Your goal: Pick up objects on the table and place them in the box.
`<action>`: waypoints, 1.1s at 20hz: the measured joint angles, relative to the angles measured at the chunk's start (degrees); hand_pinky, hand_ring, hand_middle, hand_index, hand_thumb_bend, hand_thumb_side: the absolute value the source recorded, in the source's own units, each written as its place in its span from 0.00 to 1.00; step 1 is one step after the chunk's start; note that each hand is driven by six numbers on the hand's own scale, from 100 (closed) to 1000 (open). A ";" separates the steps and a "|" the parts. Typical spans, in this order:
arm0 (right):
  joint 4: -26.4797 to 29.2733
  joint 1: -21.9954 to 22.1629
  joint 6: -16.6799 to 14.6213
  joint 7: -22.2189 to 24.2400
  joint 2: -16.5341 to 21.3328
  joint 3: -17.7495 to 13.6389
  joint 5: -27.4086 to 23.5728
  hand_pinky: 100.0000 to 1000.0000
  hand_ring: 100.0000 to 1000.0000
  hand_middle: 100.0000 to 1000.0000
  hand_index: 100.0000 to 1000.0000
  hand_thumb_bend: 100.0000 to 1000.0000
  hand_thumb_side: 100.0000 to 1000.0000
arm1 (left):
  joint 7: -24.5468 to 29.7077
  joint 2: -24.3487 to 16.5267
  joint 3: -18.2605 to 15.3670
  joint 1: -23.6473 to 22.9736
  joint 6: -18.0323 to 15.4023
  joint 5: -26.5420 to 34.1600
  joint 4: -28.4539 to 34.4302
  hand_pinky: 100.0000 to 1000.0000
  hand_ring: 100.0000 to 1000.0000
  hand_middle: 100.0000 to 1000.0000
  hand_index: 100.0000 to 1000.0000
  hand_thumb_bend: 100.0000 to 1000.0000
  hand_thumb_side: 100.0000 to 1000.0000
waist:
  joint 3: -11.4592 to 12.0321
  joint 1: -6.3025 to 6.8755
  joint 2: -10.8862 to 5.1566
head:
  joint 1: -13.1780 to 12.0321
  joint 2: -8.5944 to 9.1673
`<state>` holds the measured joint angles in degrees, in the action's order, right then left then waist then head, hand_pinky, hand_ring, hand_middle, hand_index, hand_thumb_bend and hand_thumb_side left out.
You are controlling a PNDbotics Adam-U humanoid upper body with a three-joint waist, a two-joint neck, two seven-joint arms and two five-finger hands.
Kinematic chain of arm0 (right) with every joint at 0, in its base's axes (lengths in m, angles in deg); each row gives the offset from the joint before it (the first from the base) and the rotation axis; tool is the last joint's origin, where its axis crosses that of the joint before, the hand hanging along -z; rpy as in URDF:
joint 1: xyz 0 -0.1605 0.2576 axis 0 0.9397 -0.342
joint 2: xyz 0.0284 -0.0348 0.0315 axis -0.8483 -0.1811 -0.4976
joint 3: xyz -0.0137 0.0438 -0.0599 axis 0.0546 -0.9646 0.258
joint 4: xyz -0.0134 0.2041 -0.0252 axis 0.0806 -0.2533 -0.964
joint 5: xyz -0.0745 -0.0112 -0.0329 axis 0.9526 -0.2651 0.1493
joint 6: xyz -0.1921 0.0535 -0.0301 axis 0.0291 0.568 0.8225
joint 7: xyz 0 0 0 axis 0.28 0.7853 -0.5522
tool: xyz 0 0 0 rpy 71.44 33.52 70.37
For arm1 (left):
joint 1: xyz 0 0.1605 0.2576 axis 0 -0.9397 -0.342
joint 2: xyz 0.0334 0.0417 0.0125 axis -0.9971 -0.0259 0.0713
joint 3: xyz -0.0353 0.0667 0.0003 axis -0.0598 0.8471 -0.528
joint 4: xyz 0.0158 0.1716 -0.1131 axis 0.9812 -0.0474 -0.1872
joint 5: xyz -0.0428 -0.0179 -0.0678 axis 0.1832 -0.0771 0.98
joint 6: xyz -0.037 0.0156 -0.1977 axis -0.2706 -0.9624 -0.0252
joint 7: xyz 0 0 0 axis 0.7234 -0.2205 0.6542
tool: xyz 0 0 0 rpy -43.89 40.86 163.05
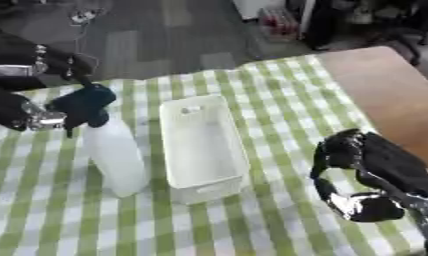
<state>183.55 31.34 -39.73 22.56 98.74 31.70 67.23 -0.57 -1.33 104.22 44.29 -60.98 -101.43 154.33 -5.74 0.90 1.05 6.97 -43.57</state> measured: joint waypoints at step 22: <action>0.00 -2.46 -0.73 2.64 0.51 -0.29 -3.17 0.32 0.38 0.41 0.50 0.00 0.86 | 0.91 0.46 0.97 -0.66 -2.28 -3.55 -3.32 0.87 0.83 0.92 0.89 0.21 1.00 | -1.62 0.45 0.43 | -1.97 -0.50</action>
<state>183.55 28.89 -40.46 25.20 99.25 31.41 64.06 0.33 -0.87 105.20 43.63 -63.26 -104.99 151.00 -7.36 1.35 1.48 5.00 -44.07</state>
